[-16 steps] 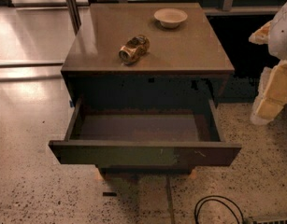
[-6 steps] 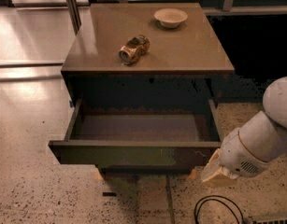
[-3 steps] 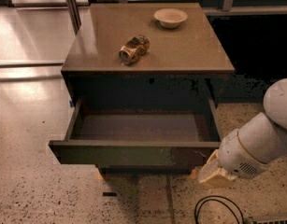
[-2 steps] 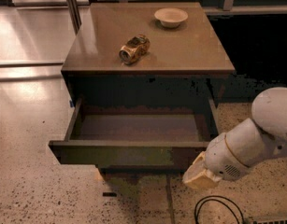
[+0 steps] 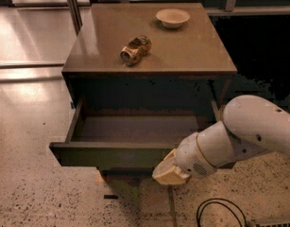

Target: Close top drawer

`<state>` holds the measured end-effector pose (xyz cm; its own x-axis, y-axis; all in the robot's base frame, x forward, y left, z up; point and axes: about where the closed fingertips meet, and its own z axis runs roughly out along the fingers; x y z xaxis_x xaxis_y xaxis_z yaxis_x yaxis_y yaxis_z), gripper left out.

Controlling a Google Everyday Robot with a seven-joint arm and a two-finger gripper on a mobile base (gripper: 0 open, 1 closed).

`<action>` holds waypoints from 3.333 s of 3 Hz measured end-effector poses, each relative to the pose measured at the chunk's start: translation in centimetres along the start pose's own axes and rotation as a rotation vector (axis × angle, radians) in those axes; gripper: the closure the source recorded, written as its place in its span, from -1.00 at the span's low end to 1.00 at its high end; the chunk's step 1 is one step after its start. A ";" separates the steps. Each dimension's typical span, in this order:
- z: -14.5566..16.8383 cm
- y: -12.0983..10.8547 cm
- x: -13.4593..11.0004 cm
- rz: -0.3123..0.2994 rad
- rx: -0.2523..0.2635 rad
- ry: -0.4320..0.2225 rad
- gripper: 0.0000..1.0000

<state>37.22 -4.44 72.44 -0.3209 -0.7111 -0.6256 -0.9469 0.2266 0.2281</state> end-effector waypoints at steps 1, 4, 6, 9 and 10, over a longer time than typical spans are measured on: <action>0.1 -0.1 0.1 0.003 0.001 -0.001 1.00; 4.3 -3.4 -0.8 0.048 -0.011 -0.094 1.00; 5.4 -5.5 -0.9 0.018 0.024 -0.045 1.00; 6.0 -10.2 -2.3 -0.023 0.109 -0.039 1.00; 5.3 -11.8 -2.5 -0.039 0.155 -0.035 1.00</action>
Offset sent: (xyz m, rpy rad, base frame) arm 0.0417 0.0209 -0.0447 0.1148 0.0360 -0.0860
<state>49.05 -1.86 67.38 -0.2813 -0.6984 -0.6581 -0.9497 0.3012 0.0863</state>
